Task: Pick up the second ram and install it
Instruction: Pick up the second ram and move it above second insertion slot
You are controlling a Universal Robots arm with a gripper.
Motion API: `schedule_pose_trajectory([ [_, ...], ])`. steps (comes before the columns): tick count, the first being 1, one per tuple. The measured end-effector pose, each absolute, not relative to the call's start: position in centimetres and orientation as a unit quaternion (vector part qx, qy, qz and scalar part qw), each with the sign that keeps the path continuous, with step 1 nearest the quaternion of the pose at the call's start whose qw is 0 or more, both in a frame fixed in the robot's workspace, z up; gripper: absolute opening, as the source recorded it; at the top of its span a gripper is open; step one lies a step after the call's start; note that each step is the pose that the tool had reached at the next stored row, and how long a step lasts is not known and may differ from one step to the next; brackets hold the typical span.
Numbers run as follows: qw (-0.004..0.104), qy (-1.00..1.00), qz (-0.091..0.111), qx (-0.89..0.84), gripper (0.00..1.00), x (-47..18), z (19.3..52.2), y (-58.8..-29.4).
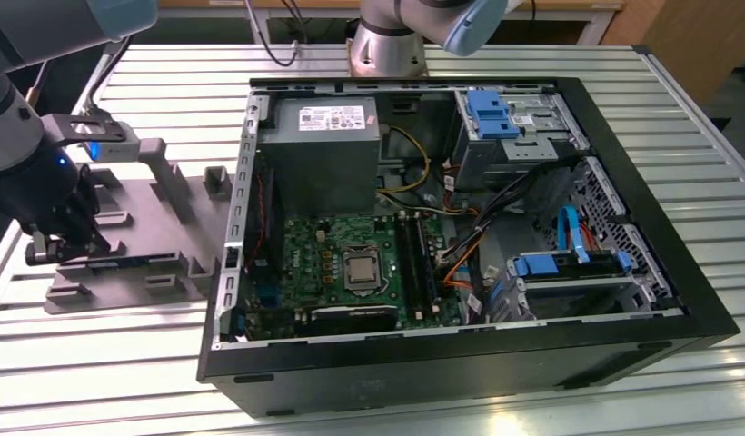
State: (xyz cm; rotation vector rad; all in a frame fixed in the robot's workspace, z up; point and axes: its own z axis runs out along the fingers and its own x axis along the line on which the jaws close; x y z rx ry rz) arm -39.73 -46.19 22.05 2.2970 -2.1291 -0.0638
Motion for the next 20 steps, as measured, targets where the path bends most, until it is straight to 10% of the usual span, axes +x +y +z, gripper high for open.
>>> schedule_pose_trajectory([
  [10,0.004,-0.68,-0.02,0.733,0.36,-39.73,22.02,-46.19],
  [20,0.0,-0.682,-0.016,0.732,0.36,-39.73,21.63,-46.19],
])
